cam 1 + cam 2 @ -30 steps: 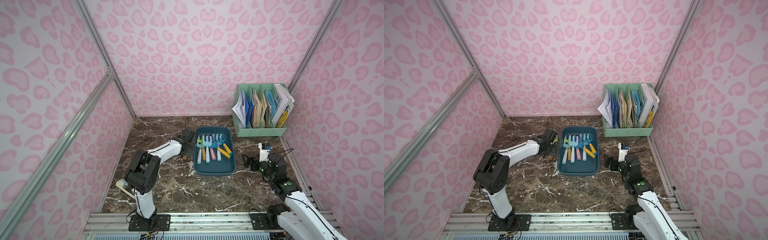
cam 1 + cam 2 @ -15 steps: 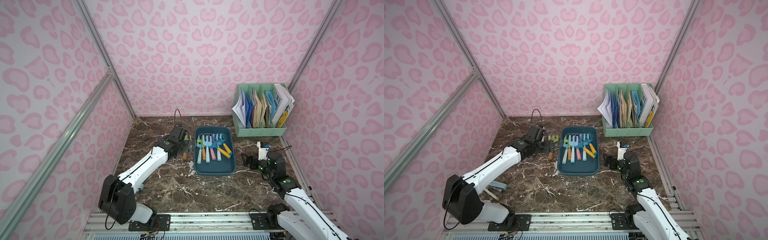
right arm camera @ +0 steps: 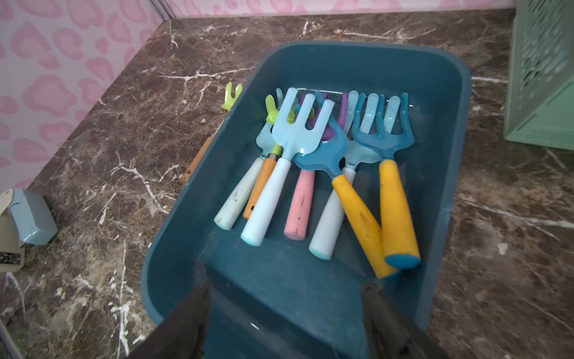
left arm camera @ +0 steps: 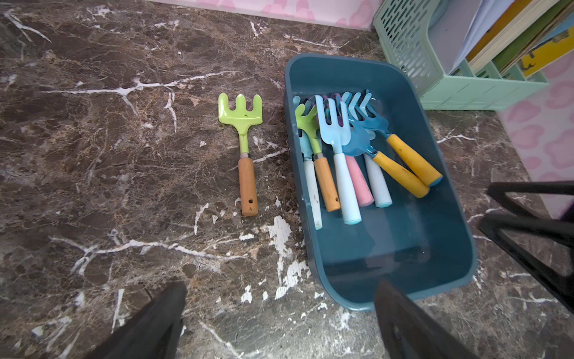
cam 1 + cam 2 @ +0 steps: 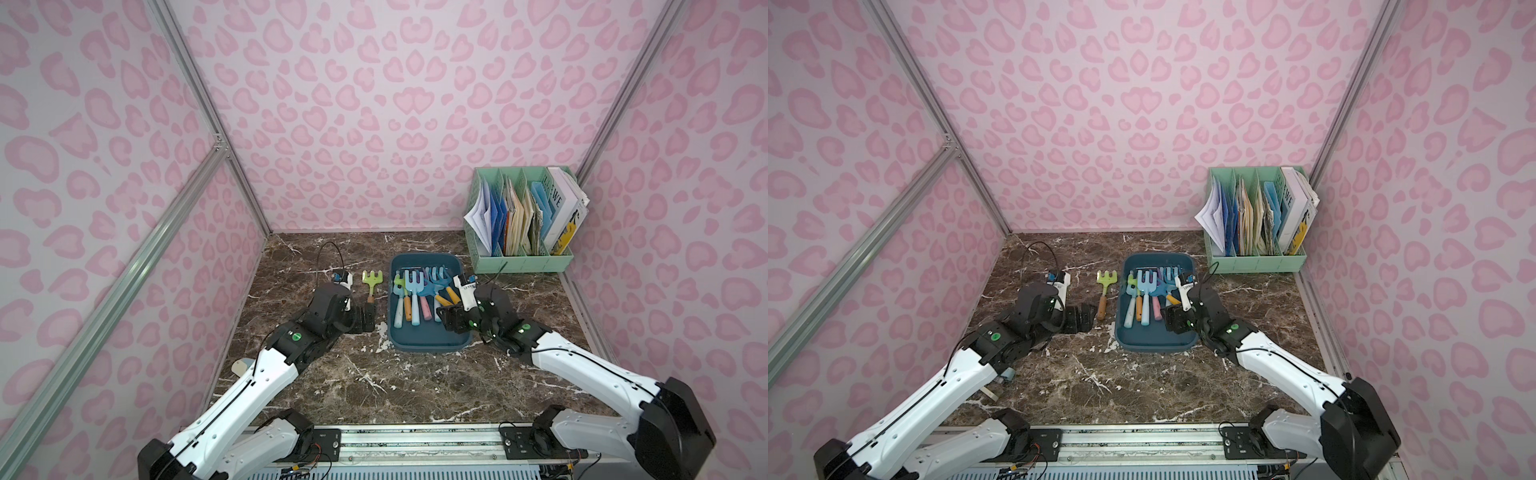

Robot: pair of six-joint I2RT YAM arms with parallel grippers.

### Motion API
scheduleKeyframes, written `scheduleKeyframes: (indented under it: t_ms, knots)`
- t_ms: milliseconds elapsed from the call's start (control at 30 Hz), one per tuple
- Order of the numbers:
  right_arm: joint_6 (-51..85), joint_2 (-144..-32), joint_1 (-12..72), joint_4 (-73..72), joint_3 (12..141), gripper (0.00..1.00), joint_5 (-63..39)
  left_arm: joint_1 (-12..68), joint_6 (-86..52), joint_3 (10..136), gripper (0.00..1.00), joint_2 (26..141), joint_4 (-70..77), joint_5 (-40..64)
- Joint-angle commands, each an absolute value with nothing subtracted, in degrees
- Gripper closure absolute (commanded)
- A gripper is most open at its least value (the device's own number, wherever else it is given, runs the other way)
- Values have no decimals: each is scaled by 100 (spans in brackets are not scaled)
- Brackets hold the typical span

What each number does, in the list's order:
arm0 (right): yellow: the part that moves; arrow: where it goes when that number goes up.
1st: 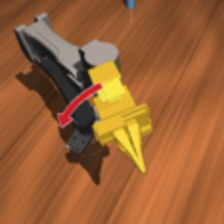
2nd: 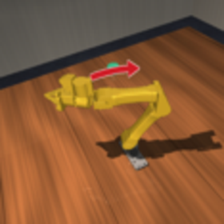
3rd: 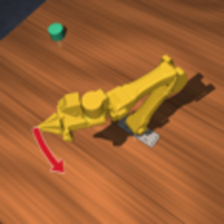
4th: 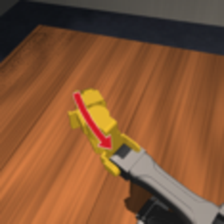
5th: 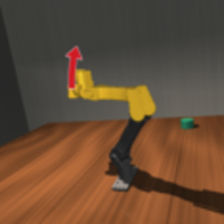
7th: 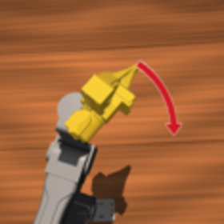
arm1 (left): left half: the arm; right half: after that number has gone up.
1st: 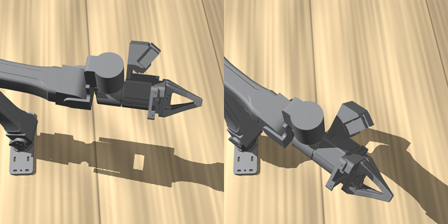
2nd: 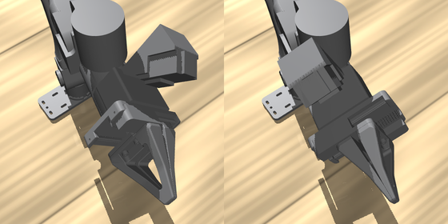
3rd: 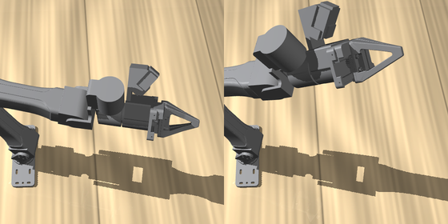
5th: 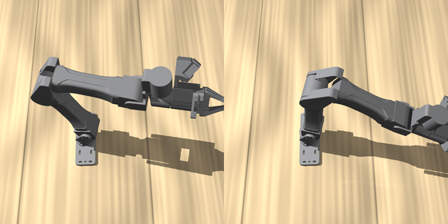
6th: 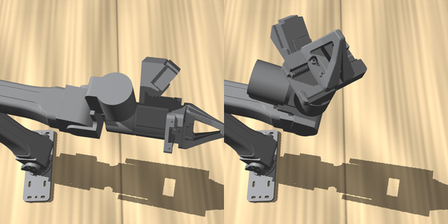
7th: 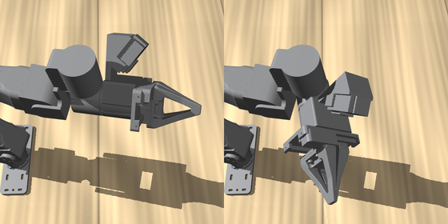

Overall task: Take the hand rake out of the storage box
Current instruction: Pick up the rake from the storage box.

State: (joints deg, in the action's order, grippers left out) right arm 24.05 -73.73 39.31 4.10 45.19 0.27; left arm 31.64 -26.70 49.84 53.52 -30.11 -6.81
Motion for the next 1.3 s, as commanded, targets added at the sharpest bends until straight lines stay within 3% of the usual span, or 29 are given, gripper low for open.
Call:
scheduleKeyframes:
  t_ms: [0, 133, 367, 933, 1267]
  knots:
    - [2633, -8115, 4008, 348, 4861, 30, 170, 3164, -2567, 4846, 2, 4969, -3141, -703]
    - [2731, -8983, 4112, 199, 5285, 39, 20, 3173, -2607, 4680, 2, 4632, -3356, -687]
    - [2760, -9959, 4383, 265, 6051, 40, -8, 3190, -2742, 4413, 2, 4421, -3304, -484]
    - [2913, -10781, 4418, 448, 6526, 54, 124, 3208, -2804, 4364, 2, 4500, -3243, -352]
    - [2957, -10634, 4412, 302, 6322, 79, 171, 3207, -2869, 4476, 3, 4589, -3287, -153]
